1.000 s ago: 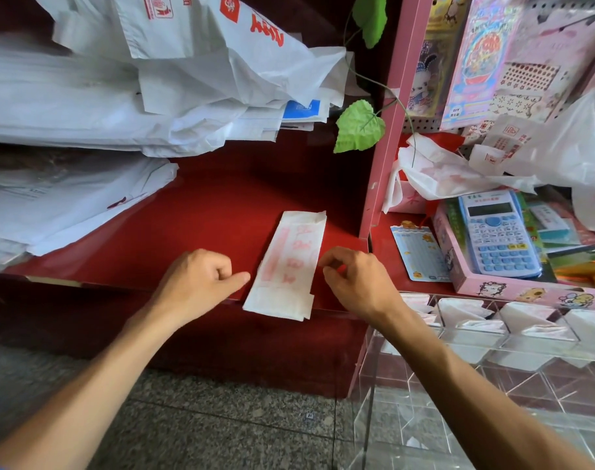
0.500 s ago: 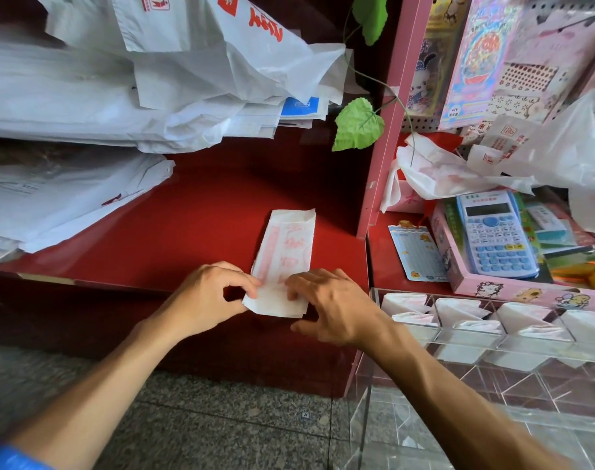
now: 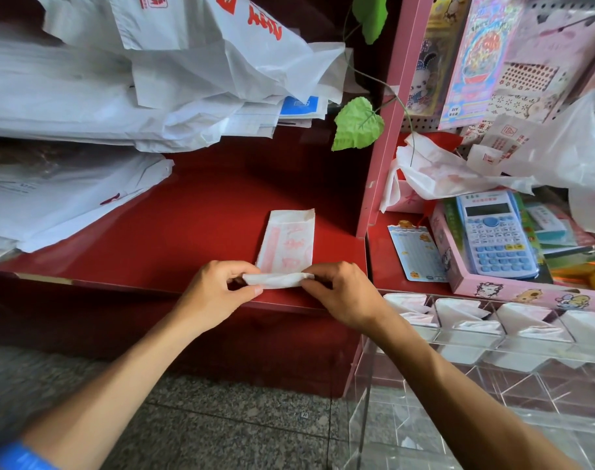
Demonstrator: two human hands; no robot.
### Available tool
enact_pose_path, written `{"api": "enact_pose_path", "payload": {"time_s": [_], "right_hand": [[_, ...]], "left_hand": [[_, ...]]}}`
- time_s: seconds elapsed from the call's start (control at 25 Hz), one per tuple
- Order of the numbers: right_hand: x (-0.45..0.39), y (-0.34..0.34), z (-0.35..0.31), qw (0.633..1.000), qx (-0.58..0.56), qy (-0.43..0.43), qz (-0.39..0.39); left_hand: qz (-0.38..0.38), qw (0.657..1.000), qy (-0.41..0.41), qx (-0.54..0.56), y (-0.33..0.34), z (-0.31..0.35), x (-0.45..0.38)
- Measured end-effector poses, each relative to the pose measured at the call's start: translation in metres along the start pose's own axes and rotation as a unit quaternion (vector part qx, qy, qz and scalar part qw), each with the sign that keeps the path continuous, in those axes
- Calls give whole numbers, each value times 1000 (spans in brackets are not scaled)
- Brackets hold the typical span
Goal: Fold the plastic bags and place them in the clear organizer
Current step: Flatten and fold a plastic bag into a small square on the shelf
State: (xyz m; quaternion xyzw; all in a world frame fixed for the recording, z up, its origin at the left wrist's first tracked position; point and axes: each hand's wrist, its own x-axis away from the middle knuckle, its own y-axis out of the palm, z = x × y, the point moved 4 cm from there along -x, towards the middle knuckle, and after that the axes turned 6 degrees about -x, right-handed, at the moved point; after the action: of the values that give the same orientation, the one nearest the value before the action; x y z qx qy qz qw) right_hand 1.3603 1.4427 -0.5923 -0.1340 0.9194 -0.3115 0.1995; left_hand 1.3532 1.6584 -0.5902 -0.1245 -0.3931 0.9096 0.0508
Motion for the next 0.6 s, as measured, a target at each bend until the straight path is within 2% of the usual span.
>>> {"api": "enact_pose_path", "payload": {"time_s": [0.12,0.32,0.6], "right_hand": [[-2,-1,7,997,-44,54,23],[-3,2,14,988,-52,110,91],[-7,2,11,987,-10,147,61]], "left_hand": [[18,999,-43,27,1,2,-1],[31,993,-99,48,6,4,-1],[7,993,-101,64,11,11,-2]]}}
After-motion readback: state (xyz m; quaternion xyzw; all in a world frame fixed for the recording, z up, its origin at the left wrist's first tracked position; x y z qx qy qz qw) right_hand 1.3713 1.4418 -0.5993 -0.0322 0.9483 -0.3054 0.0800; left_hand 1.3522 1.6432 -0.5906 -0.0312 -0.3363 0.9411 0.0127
